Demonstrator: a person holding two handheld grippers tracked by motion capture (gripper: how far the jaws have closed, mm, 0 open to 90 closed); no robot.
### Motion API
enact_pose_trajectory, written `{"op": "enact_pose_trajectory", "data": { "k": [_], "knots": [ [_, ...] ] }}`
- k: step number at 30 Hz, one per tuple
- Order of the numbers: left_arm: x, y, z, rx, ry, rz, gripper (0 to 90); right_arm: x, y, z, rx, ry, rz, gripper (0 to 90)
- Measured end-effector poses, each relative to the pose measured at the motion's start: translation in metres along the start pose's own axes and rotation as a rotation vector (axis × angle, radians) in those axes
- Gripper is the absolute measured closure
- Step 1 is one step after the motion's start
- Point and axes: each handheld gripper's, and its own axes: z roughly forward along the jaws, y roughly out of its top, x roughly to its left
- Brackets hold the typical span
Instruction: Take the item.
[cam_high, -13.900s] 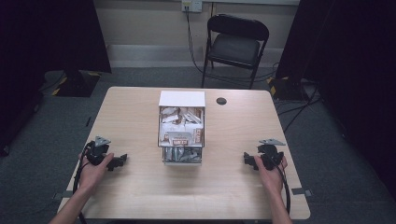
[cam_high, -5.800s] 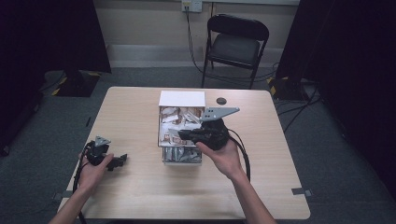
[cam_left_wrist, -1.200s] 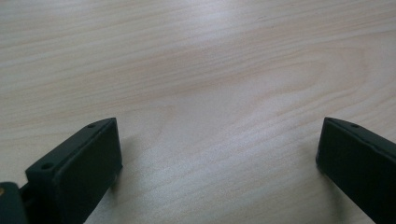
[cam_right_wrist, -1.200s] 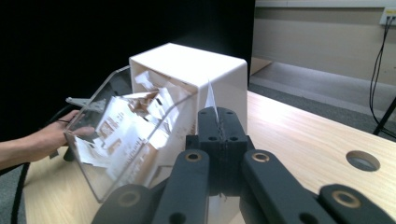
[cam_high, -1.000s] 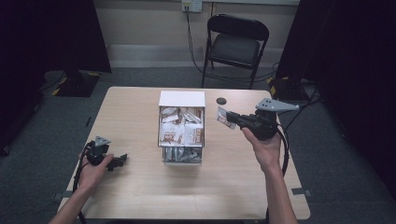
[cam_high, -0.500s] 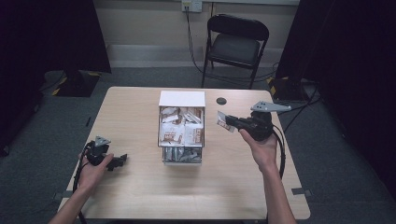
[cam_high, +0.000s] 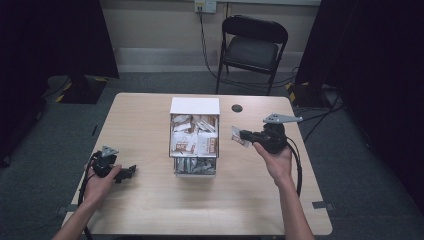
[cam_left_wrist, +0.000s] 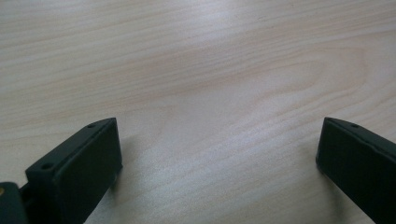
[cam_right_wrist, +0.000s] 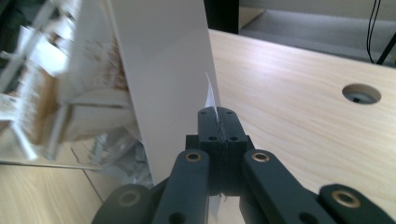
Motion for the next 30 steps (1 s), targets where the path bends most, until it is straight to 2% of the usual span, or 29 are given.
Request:
{"op": "enact_pose_trajectory", "data": {
  "k": [7, 16, 30],
  "knots": [
    [0.0, 0.0, 0.0, 0.0, 0.0, 0.0, 0.0, -0.009, -0.014, 0.014, 0.047, -0.002, 0.019, 90.0],
    [0.0, 0.0, 0.0, 0.0, 0.0, 0.0, 0.0, -0.008, -0.019, 0.025, 0.071, 0.002, 0.014, 90.0],
    [0.0, 0.0, 0.0, 0.001, -0.001, 0.001, 0.0, -0.012, -0.041, 0.051, 0.152, -0.005, 0.025, 90.0]
  ]
}}
